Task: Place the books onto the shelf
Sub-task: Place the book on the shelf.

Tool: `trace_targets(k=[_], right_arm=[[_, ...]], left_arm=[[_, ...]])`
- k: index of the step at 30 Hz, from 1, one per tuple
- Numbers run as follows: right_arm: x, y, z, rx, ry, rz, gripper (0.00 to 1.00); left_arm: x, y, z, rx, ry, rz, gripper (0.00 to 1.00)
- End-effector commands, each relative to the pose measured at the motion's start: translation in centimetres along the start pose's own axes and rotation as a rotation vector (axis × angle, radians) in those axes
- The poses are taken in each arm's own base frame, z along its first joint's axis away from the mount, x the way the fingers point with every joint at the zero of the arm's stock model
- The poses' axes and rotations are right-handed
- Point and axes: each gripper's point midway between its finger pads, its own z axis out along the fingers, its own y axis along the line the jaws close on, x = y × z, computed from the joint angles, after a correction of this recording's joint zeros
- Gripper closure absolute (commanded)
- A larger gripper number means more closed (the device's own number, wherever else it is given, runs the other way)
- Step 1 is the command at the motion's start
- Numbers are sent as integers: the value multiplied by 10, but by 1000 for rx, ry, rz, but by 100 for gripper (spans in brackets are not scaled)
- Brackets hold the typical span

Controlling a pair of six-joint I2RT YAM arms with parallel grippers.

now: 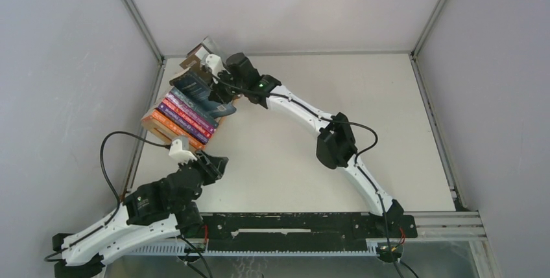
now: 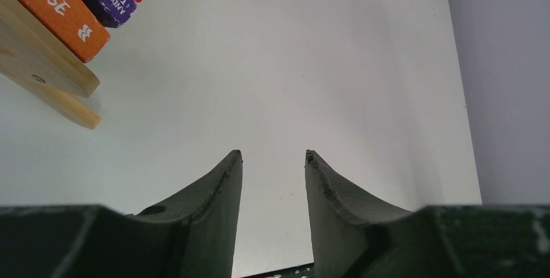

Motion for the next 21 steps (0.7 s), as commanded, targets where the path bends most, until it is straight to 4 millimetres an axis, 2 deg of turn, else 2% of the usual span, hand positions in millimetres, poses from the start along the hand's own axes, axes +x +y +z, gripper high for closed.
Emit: trace_targets(k=[1, 14, 18, 20, 21], right_arm=[[-83, 18, -9, -8, -223, -141, 100], [-70, 35, 8, -5, -192, -174, 100], [-72, 41, 9, -3, -197, -181, 100], [-72, 45, 10, -3, -198, -184, 96], [-72, 47, 11, -4, -198, -186, 90]], left_arm=[[-1, 6, 2, -9, -21, 35, 55], [2, 14, 2, -16, -23, 34, 55], [5, 15, 2, -18, -20, 27, 55], [5, 15, 3, -19, -18, 24, 55], [5, 15, 3, -19, -18, 24, 54]])
